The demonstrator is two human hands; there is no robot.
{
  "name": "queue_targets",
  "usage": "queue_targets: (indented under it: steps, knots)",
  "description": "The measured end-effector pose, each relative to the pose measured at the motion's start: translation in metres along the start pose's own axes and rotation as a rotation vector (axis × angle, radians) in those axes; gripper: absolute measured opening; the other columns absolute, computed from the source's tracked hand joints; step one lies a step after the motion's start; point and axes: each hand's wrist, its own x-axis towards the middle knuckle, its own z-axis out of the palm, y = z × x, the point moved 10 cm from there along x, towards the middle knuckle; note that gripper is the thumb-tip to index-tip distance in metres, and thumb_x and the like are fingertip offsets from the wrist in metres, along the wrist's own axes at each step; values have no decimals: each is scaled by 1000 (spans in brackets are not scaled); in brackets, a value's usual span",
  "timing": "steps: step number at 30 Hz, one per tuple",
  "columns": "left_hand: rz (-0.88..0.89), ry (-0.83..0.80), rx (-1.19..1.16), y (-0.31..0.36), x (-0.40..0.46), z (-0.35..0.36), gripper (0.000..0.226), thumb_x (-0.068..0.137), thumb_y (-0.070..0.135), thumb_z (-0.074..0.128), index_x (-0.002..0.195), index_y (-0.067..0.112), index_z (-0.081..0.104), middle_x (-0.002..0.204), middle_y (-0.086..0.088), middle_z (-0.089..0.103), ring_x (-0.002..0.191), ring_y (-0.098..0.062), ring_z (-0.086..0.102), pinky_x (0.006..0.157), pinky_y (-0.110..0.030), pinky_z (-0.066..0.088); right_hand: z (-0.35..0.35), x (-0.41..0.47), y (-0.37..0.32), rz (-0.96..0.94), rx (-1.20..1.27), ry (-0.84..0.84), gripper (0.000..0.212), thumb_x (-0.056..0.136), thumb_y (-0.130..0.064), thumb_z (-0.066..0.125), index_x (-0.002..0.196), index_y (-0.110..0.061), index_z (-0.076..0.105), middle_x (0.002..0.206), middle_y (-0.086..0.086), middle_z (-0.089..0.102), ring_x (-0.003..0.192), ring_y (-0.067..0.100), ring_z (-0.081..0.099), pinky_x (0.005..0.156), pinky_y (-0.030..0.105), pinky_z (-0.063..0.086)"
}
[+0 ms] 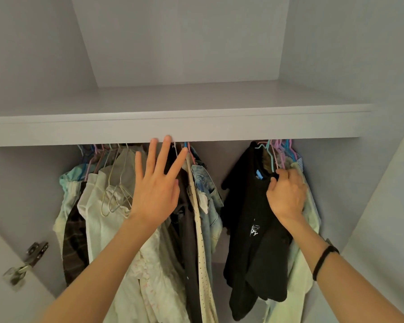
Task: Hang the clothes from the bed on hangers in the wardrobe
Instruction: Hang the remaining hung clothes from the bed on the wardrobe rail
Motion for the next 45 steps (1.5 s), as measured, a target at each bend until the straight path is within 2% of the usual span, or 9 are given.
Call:
queue_targets:
  steps: [4,10,18,23,31,34,36,42,45]
  knots:
    - [-86,-146,12,9,-47,20,82,76,11,69,144,22,25,152,-17,19,140,-39,12,108,-58,14,-10,-23,-21,-225,37,47,31,84,-19,57,108,-1,63,106,19,63,95,39,58,76,47,45]
    - [-308,-254,-8,9,-144,-1,75,81,16,66,145,24,27,152,-15,21,140,-34,13,109,-54,14,30,-93,-78,-463,194,-276,54,89,-42,39,123,-4,56,123,16,59,116,34,54,95,53,43]
    - [-748,-463,220,-24,-357,-95,61,88,29,55,142,23,27,147,-19,31,135,-41,26,100,-63,31,46,-297,-186,-899,314,-682,74,85,-60,14,139,-16,40,144,7,41,136,23,33,111,49,19]
    - [-948,-444,399,-17,-450,-197,74,75,26,73,139,20,36,143,-20,37,132,-43,32,101,-59,26,15,-419,-236,-1097,428,-876,61,94,-54,29,145,-20,26,152,1,27,142,16,18,115,42,7]
    - [-1351,-584,620,88,-628,-358,72,68,34,78,131,23,43,136,-15,46,129,-35,30,95,-60,33,-107,-642,-245,-1423,616,-1174,59,95,-48,38,147,-24,22,155,-3,19,143,13,12,116,36,0]
    - [-1467,-568,735,135,-668,-425,51,81,40,53,128,24,44,135,-12,46,128,-33,32,94,-60,36,-163,-712,-230,-1570,697,-1263,58,94,-44,43,145,-22,27,153,-1,25,142,12,16,115,34,0]
    - [-1600,-548,790,172,-695,-462,50,81,41,37,127,25,45,135,-11,46,127,-31,31,93,-59,38,-199,-750,-217,-1659,747,-1308,58,94,-42,46,145,-20,30,151,0,29,141,14,19,115,36,4]
    - [-2023,-480,932,308,-761,-528,53,82,42,35,128,21,49,132,-13,53,126,-34,40,89,-56,42,-302,-869,-162,-1947,861,-1472,63,84,-51,39,128,-7,54,130,14,54,121,32,51,102,50,35]
    - [-2256,-358,1016,384,-774,-557,54,83,42,33,127,19,55,131,-14,55,122,-37,49,89,-57,43,-352,-917,-121,-2179,908,-1508,72,83,-57,28,135,-11,47,137,10,48,127,28,45,107,48,32]
